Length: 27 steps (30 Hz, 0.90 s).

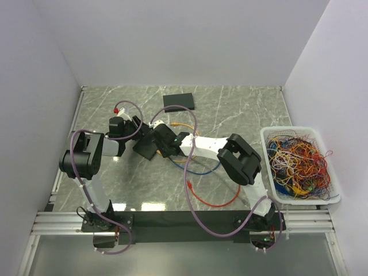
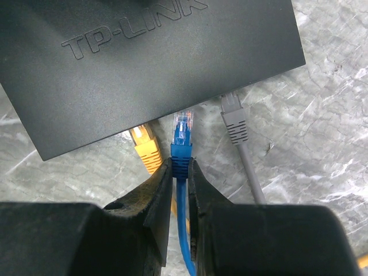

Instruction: Insert the plug into the switch port

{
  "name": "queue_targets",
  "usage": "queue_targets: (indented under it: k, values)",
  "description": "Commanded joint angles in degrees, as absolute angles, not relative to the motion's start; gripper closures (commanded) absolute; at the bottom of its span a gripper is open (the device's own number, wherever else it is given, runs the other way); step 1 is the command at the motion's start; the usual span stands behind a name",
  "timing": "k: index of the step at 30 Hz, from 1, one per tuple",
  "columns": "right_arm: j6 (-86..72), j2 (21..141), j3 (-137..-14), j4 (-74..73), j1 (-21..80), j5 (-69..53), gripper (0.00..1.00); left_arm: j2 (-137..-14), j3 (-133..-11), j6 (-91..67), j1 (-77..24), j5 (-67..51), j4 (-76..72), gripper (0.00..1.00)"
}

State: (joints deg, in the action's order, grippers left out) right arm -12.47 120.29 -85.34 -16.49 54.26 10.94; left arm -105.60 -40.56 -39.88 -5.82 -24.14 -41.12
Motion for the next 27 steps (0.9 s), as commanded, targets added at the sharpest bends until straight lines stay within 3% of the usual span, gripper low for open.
queue_targets:
  k: [1, 27]
  values:
    - [-12.2, 116.9, -88.7, -13.7, 55.1, 11.6, 1.00, -106.2, -41.5, -39.3, -7.2, -27.1, -38.7, 0.48]
    - [-12.0, 115.5, -86.0, -7.4, 55.1, 5.0, 1.00, -106.8, -43.1, -37.4, -8.3, -26.4, -35.9, 0.49]
